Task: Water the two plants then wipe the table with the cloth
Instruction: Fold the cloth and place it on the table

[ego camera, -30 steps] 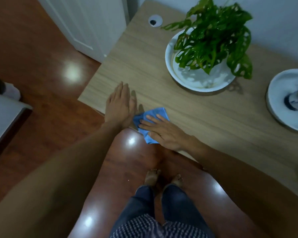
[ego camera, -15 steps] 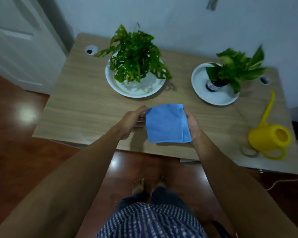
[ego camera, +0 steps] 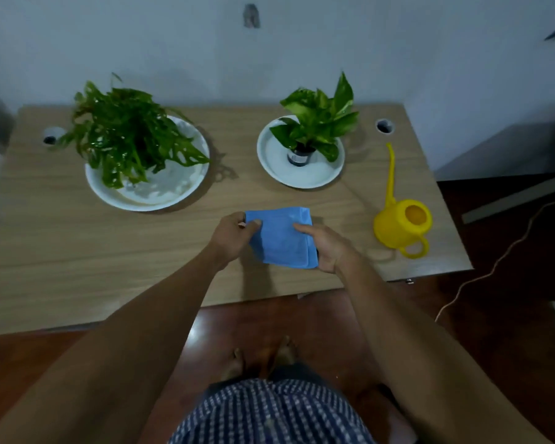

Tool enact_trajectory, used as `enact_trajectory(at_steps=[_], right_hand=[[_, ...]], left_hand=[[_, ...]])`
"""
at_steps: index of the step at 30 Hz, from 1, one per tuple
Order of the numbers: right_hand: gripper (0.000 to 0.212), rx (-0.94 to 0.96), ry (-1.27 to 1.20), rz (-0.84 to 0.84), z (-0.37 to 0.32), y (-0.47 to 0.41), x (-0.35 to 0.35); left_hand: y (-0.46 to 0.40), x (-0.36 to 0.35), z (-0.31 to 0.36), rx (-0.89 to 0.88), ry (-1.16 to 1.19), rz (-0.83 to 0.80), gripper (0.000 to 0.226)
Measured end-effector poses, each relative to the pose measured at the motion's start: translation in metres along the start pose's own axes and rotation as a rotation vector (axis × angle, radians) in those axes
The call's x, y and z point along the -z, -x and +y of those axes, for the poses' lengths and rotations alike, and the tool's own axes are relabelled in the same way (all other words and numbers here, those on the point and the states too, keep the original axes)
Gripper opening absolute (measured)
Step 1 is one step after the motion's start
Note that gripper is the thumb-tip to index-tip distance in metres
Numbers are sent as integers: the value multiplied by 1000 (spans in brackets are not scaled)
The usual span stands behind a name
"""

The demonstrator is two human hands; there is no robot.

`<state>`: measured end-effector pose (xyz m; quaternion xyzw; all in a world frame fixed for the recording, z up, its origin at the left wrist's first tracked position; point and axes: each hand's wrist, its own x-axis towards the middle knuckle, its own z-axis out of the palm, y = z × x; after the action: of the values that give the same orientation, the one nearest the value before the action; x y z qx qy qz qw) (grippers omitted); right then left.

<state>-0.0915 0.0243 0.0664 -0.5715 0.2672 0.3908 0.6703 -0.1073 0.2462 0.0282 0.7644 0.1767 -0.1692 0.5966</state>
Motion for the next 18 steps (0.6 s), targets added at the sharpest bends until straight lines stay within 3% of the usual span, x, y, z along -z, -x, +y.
enact_trajectory(at_steps=[8, 14, 18], right_hand=[[26, 229, 151, 216, -7, -23, 91], [19, 334, 428, 376, -8, -43, 132], [26, 392, 651, 476, -1, -63, 148]], left_hand=[[-16, -94, 29, -46, -175, 37, 38], [-34, -136, 31, 16, -269, 46, 28], [-43, -154, 29, 46, -347, 63, 30]])
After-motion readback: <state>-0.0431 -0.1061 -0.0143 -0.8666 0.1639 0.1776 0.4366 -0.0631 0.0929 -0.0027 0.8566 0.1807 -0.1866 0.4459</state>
